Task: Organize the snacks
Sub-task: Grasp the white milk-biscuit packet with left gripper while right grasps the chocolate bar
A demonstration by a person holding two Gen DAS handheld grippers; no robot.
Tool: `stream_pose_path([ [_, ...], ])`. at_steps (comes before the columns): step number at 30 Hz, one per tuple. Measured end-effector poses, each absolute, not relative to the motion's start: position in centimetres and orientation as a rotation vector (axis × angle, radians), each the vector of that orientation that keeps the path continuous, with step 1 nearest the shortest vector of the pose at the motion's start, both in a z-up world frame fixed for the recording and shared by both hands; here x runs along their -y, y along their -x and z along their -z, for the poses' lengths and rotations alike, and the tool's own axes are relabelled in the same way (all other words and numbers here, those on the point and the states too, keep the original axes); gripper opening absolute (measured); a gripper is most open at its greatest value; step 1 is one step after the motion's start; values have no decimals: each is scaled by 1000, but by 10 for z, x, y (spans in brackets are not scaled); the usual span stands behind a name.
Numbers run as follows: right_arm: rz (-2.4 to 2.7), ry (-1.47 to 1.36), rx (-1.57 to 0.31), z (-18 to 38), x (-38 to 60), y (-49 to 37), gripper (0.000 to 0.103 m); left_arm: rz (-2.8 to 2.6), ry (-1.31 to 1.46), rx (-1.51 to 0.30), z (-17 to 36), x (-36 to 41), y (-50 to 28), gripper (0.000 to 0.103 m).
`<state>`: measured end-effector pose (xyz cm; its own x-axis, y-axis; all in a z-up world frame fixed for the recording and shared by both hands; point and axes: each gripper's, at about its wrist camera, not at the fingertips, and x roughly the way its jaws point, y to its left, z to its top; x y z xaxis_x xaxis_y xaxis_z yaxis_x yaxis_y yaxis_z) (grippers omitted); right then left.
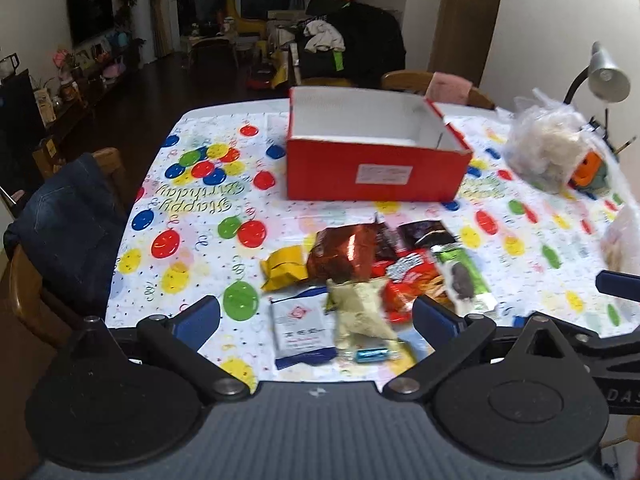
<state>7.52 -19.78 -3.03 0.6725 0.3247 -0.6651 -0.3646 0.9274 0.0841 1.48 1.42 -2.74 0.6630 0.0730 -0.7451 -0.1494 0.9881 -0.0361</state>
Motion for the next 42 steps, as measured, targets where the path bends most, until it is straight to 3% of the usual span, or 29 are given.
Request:
stream_pose_path([
  [6, -402, 94, -813, 64, 195, -88, 98, -164, 9, -872, 60, -15, -22, 103],
  [19, -384, 31, -877, 101, 198, -139, 94, -224, 121, -960, 101, -35, -52, 102],
  [25, -358, -4, -895, 118, 197, -175, 87, -220, 219, -1018, 121, -47, -73, 96],
  [32, -342, -44, -942, 134, 196, -209, 78, -233, 272, -1084, 141, -54, -90, 79],
  [42, -386, -73, -998, 146, 192, -225, 66, -192, 399, -1127, 156, -63, -106, 78],
])
